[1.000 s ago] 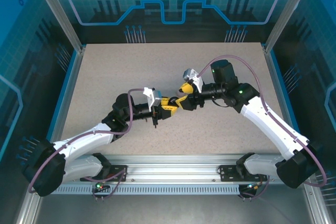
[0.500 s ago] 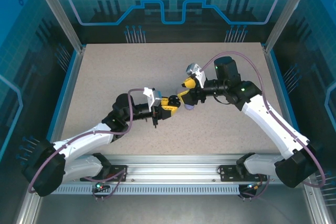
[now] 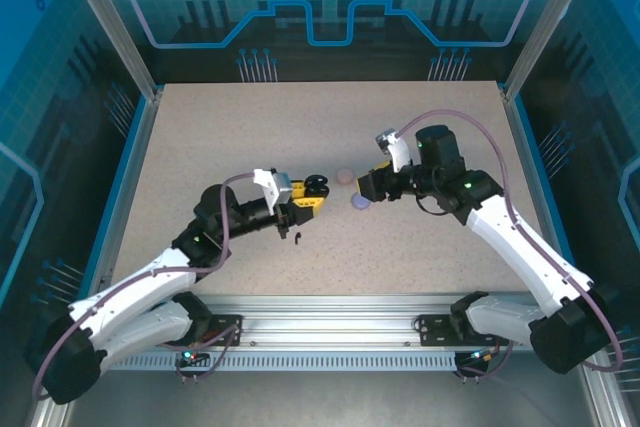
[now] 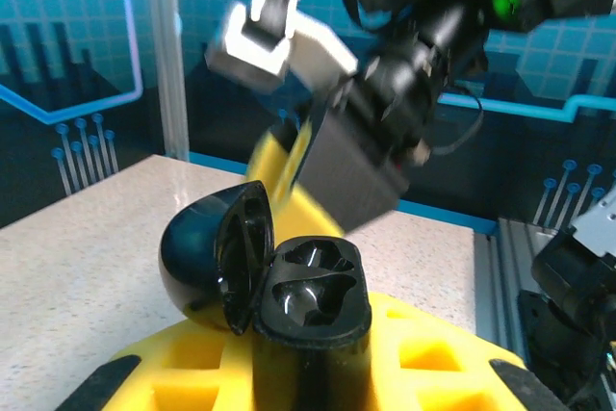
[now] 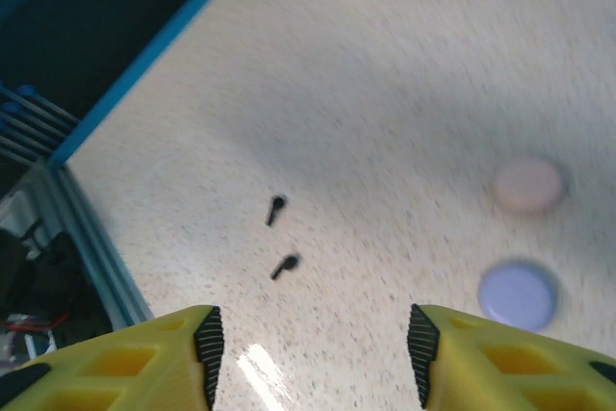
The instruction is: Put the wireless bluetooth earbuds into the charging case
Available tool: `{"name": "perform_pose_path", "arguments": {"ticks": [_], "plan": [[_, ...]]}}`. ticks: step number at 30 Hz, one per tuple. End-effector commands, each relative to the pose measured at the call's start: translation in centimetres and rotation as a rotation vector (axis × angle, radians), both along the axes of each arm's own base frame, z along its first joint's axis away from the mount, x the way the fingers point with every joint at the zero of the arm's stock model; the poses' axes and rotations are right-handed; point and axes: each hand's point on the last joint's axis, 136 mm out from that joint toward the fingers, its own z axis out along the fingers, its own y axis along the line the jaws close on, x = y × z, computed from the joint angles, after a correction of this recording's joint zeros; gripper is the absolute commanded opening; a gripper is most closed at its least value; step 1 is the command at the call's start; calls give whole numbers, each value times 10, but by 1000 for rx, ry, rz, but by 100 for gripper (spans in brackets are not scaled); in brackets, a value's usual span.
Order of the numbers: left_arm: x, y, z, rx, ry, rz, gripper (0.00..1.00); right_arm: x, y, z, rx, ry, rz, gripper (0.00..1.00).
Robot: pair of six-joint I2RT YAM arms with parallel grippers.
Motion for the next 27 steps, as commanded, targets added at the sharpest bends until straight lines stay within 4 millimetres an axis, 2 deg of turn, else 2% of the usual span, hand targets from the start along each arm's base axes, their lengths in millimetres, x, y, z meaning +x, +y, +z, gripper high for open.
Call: {"name": "perform_pose_path", "arguments": {"ticks": [1,6,10,14,18,21,27], "plan": [[3,14,-2,27,-5,88,3,-1,6,-41,-37,155,-128,54],[-6,28,11,15,-33,129,2,-13,51,-93,-100,288,-121,55],[-16,37,23,0,-53,135,2,-19,89,-128,-117,381,-111,55],[-23,43,32,-4,-73,140,2,-21,116,-152,-204,389,-95,55],[-28,47,36,-14,-81,142,2,-21,145,-169,-212,411,-51,54],[-30,48,36,-15,-77,137,1,-17,156,-172,-219,408,-39,54],[-31,49,35,-19,-73,137,1,-13,160,-193,-294,429,-27,52]]}}
